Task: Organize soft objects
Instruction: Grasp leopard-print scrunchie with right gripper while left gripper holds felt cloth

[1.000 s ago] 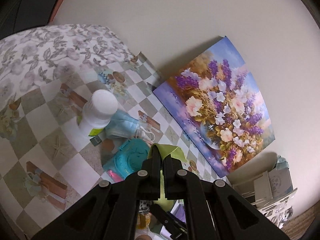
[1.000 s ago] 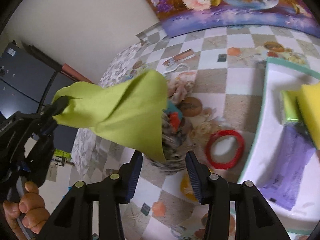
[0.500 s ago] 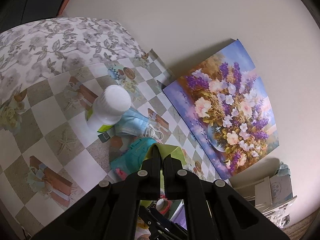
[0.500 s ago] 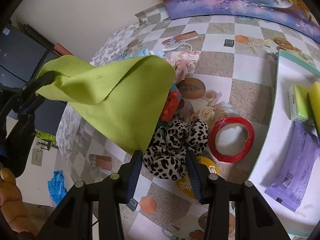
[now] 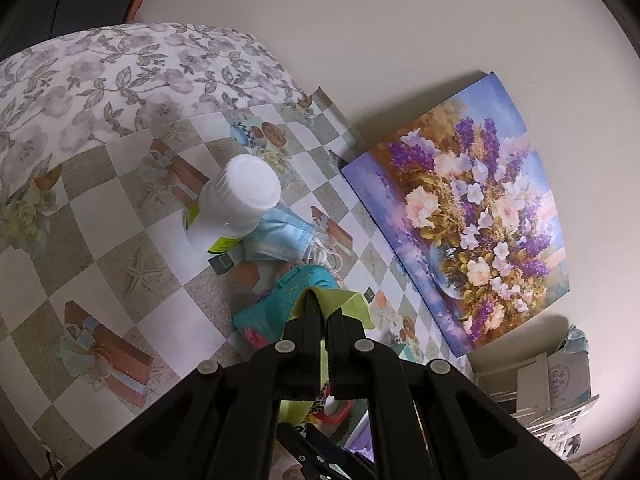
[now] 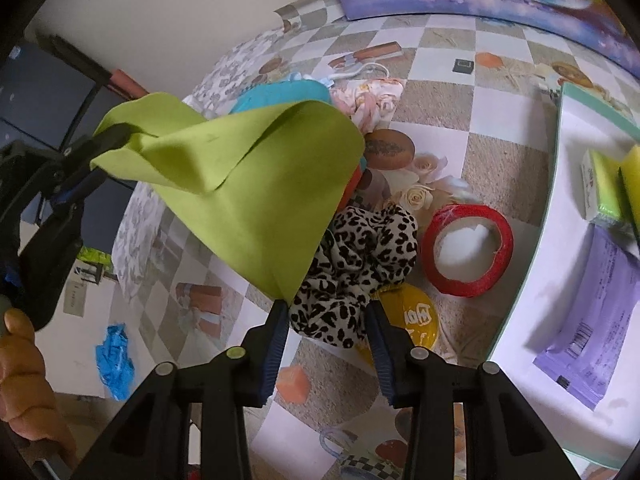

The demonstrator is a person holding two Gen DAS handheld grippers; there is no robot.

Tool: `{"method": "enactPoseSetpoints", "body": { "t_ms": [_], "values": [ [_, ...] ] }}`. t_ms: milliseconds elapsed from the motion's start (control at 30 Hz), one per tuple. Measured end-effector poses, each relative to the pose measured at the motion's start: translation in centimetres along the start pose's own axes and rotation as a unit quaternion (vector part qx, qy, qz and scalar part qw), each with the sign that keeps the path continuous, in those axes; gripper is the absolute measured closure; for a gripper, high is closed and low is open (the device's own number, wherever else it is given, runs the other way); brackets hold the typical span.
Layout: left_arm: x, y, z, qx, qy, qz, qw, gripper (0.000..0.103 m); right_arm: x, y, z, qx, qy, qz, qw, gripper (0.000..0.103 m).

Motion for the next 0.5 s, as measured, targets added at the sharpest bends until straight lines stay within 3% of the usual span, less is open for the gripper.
{"method": "enactPoseSetpoints", "body": {
  "t_ms": [333, 500],
  "values": [
    [0.15, 0.25, -0.30, -0.015, -0.001, -0.006, 0.9999, 0.101, 0.21, -0.01, -0.33, 0.013, -0.023, -0.010, 1.000, 0.061],
    [0.21, 0.40, -0.33, -0.016, -0.002, -0.009, 0.9998, 0.101, 0.39, 0.28, -0.74, 0.014, -0.030, -0.014, 0.999, 0.070]
  ]
}}
Point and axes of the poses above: each gripper's, at about its wrist camera, not at the fingertips, and y roughly the way its jaws point, z to its right, x to its underside, the point moved 1 cm from there along y, roughly the way its jaws point, and after that the axes turned 1 degree about z, right-handed, at the moved point
